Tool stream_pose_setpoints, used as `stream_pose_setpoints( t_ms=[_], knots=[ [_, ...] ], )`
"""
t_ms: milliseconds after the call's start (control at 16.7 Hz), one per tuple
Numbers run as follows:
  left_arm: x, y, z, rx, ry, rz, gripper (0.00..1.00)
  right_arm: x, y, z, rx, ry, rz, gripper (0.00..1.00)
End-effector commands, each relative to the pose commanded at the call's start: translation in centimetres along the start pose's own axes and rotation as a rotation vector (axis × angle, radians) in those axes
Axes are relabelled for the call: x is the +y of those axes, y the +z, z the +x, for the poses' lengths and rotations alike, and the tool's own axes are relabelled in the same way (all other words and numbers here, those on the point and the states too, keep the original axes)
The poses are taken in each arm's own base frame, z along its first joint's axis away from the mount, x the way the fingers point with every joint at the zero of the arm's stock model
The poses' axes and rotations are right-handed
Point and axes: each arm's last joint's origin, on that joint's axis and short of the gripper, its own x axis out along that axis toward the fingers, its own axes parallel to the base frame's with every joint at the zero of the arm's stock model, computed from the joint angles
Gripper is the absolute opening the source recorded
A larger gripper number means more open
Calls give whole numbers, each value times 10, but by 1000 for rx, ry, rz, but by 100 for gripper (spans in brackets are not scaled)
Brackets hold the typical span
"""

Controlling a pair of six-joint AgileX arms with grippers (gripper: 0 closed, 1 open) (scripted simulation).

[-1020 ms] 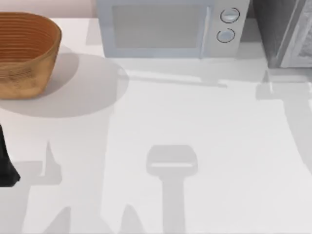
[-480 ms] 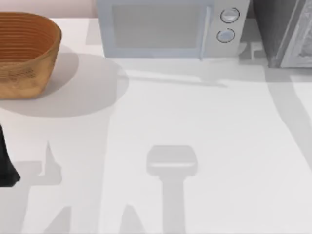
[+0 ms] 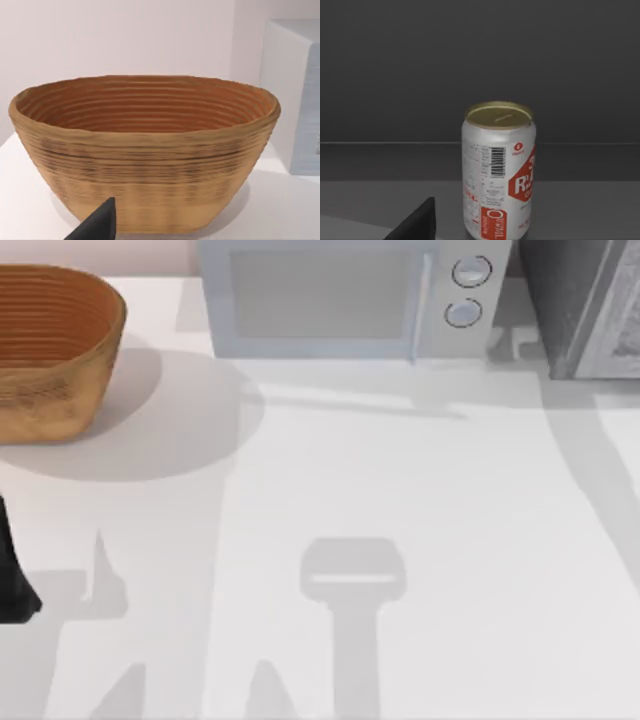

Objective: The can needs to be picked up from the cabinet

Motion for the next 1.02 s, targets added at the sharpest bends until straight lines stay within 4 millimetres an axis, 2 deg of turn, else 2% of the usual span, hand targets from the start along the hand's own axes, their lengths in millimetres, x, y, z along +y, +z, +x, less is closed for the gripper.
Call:
stream_pose_setpoints(
  t_ms=[420,780,1020],
  knots=[
    [0,0,0,0,0,0,100,23,-26,29,-3,-8,0,100],
    [0,0,0,0,0,0,100,22,-24,33,-7,-9,1,100],
    [0,0,0,0,0,0,100,25,-25,65,-1,-8,-1,100]
  ],
)
